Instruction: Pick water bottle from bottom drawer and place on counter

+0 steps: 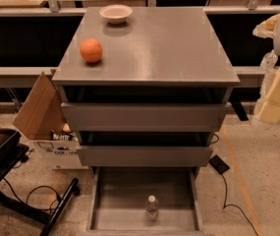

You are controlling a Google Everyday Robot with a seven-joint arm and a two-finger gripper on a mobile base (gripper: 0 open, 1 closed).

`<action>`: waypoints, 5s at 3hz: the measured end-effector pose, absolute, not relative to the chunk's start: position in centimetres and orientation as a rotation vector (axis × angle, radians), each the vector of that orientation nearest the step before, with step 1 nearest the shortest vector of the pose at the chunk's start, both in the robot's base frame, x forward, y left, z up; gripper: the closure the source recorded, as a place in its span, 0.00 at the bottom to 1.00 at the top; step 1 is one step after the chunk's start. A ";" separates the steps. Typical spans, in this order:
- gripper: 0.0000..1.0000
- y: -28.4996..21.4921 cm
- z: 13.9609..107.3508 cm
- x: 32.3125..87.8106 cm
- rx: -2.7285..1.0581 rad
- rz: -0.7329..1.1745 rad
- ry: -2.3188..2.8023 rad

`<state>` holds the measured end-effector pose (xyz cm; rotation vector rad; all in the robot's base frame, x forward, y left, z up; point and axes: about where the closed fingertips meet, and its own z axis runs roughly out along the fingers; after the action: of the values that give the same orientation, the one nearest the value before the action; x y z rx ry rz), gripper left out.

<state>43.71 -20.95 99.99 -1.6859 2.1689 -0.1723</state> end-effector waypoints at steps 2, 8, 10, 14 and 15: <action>0.00 -20.9 98.1 44.2 -1.655 -0.082 2.148; 0.00 -24.5 75.0 43.8 -1.270 0.523 1.993; 0.00 -20.4 60.7 44.3 -1.229 0.695 1.901; 0.00 -16.9 45.5 45.3 -1.278 0.860 1.839; 0.00 -14.4 42.4 46.6 -1.311 0.911 1.789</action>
Offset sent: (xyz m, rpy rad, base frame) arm 0.0157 -0.0016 -0.0616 0.2362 0.0387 0.0206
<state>46.60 -14.38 42.41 -1.3111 1.7885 0.9111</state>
